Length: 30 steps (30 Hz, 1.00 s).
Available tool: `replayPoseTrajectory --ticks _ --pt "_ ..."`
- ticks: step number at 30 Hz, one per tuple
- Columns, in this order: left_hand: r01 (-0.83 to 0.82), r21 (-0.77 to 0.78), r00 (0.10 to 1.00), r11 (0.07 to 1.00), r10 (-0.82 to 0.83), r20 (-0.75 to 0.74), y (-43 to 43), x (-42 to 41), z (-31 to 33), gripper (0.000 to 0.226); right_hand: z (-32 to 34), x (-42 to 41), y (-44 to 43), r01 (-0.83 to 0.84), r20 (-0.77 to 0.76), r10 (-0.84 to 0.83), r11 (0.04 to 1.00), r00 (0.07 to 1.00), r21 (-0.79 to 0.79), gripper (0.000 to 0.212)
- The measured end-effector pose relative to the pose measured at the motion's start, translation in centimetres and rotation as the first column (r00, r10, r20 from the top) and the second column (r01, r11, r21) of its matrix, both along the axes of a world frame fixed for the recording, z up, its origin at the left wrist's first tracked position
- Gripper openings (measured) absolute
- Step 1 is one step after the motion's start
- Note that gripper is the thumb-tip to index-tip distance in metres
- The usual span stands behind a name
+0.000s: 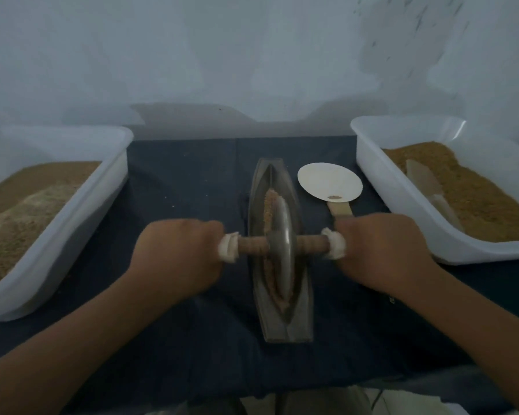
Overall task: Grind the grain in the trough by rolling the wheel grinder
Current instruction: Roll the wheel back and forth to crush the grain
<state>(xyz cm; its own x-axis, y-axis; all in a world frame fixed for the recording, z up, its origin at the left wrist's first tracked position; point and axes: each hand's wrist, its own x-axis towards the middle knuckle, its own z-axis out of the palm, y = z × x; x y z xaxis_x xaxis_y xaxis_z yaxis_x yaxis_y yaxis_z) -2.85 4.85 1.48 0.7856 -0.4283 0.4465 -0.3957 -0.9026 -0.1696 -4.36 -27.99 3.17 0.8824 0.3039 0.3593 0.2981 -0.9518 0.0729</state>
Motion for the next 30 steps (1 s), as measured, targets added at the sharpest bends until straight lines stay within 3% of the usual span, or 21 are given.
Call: replayPoseTrajectory --ticks 3,6,9,12,15,18,20,21,23,26,29,30 --pt "-0.081 0.052 0.997 0.995 0.081 0.006 -1.0 2.2 0.5 0.055 -0.4 1.6 0.2 0.105 -0.079 -0.105 0.994 0.991 -0.003 0.045" --pt "-0.206 -0.025 0.965 0.978 0.199 -0.173 -2.5 7.4 1.6 0.03 0.6 7.0 1.3 0.181 -0.052 -0.185 0.981 0.981 -0.07 0.039" --pt "-0.255 -0.081 0.941 0.964 0.227 -0.252 -3.2 9.6 2.2 0.024 1.9 11.0 2.0 0.23 -0.052 -0.24 0.963 0.969 -0.143 0.032" --pt "-0.225 -0.055 0.949 0.973 0.206 -0.237 -2.3 7.2 1.3 0.027 1.2 10.0 1.2 0.189 -0.129 -0.204 0.975 0.97 -0.116 0.036" --pt "-0.086 -0.007 0.991 0.996 0.085 -0.103 -0.4 2.5 -0.3 0.047 -0.8 5.3 -0.7 0.065 0.011 -0.065 0.996 0.998 -0.054 0.039" --pt "-0.035 -0.022 0.999 0.999 0.034 -0.041 0.2 -0.3 -0.8 0.063 -2.0 3.1 -2.1 -0.034 -0.18 0.012 0.993 0.984 -0.117 0.032" --pt "-0.087 -0.004 0.996 0.996 0.087 -0.034 -0.6 1.2 -0.6 0.056 -1.6 4.3 -1.4 0.023 0.048 -0.017 0.99 0.999 -0.14 0.04" --pt "-0.13 -0.01 0.99 0.992 0.129 -0.055 -1.3 2.7 0.0 0.049 -0.9 5.5 -0.6 0.085 0.076 -0.076 0.989 0.994 -0.122 0.043" --pt "-0.208 -0.044 0.972 0.977 0.202 -0.122 -2.7 6.1 1.5 0.038 0.0 8.1 0.6 0.167 -0.04 -0.17 0.983 0.985 -0.077 0.037" --pt "-0.235 -0.005 0.951 0.972 0.229 -0.206 -4.0 8.9 3.6 0.026 1.3 10.0 1.9 0.204 -0.08 -0.21 0.977 0.975 -0.068 0.032" --pt "-0.193 0.033 0.952 0.981 0.195 -0.234 -2.9 6.6 3.0 0.026 0.6 8.0 0.9 0.227 -0.233 -0.238 0.971 0.943 -0.073 0.033" --pt "-0.158 0.044 0.968 0.987 0.163 -0.188 -2.3 5.0 2.3 0.029 0.0 6.6 0.3 0.203 -0.219 -0.213 0.977 0.952 -0.066 0.037"
